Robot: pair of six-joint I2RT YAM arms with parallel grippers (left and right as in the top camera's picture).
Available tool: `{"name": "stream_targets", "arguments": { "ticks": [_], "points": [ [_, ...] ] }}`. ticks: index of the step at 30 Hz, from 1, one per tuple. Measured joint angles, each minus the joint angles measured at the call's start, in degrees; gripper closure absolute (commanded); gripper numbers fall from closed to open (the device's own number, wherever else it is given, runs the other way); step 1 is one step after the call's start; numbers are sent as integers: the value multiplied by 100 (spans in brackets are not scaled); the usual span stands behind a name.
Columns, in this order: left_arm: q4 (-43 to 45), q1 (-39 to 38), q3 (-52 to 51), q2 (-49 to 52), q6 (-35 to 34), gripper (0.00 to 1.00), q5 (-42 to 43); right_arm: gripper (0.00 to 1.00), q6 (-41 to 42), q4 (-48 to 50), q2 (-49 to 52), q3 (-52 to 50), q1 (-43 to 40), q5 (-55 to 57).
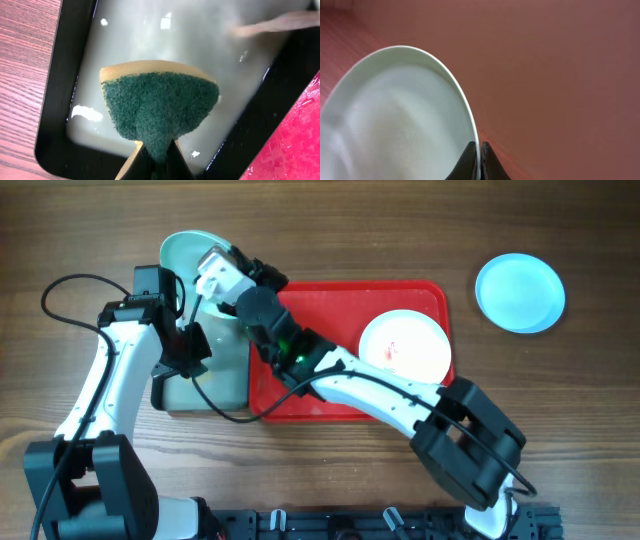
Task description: Clean dirty plates on tray and stack at the side
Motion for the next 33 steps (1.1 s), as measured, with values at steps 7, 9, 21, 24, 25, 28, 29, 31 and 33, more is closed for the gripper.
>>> {"name": "stream_targets", "arguments": {
  "ticks": [7, 9, 21, 24, 25, 28, 29, 31, 33],
  "points": [
    [44, 0, 0, 0, 0, 96, 0, 96, -514, 619, 0, 0, 48, 527],
    [55, 0, 0, 0, 0, 96, 0, 96, -555, 717, 0, 0, 48, 581],
    [212, 0, 0, 0, -111, 96, 0, 96, -1213, 927, 0, 0, 48, 601],
    [212, 0, 0, 0, -111, 96, -2, 96, -1213, 927, 0, 0, 48, 601],
    [212, 0, 0, 0, -111, 96, 0, 96, -1213, 927, 0, 0, 48, 601],
    [212, 0, 0, 0, -111, 96, 0, 96, -1185, 929, 0, 0, 55, 603],
    [212, 0, 0, 0, -111, 96, 0, 96, -1154, 927, 0, 0, 61, 603],
    [212, 0, 0, 0, -111, 96, -2, 96, -1029, 1010, 0, 0, 87, 734],
    [210, 0, 0, 0, -111, 96, -2, 96, -654, 929, -2, 0, 103, 852]
  ]
}}
